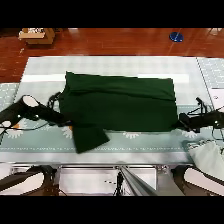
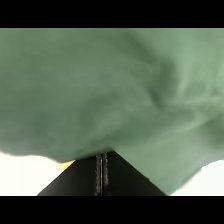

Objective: Fold the shirts.

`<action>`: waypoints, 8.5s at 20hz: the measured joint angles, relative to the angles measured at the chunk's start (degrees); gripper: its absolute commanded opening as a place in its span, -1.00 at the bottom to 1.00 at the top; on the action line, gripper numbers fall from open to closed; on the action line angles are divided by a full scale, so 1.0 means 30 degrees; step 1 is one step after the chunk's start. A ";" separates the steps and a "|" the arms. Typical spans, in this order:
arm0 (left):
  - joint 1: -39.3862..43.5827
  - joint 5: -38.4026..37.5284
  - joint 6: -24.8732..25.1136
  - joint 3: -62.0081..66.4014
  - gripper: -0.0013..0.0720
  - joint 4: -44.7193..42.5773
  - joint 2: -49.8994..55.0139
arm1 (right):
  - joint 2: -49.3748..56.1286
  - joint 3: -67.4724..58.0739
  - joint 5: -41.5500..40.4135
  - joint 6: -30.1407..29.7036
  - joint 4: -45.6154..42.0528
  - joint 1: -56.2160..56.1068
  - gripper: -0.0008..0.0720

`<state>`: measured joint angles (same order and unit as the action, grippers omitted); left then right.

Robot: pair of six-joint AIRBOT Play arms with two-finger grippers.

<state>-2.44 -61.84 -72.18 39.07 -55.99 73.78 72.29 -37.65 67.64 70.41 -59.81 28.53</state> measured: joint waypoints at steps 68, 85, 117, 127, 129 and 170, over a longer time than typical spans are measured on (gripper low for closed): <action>-0.2397 -0.7264 0.0124 2.0728 -0.90 0.6717 1.2036 | 0.6637 -1.1934 -0.3767 -0.0648 0.6914 -0.3628 -0.88; 0.2965 -0.4197 0.0350 2.0903 -0.90 0.8371 1.1118 | -0.3891 -1.1934 0.2186 0.3417 0.0306 -0.3388 -0.88; 1.5293 0.4138 -0.0066 1.9161 -0.91 1.4083 1.4950 | -0.8553 -1.1934 0.4801 0.6339 -0.0466 -0.3388 -0.88; 0.6827 -0.0372 0.0583 1.9161 -0.91 0.7847 0.9158 | -0.7825 -1.1934 0.1996 0.6207 0.0984 -0.4444 -0.88; 0.4539 -0.1880 0.0415 1.9161 -0.91 0.5727 0.7213 | -0.6994 -1.1934 0.0707 0.6178 0.0940 -0.6142 -0.88; -0.3096 -0.7431 0.0342 1.8819 -0.90 0.1960 -0.2018 | 0.0612 -0.2514 -0.4371 0.3410 0.4430 -0.6564 0.63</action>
<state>-11.73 -84.14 -71.16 95.53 -50.11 67.72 74.13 -45.19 54.52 80.64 -46.52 8.84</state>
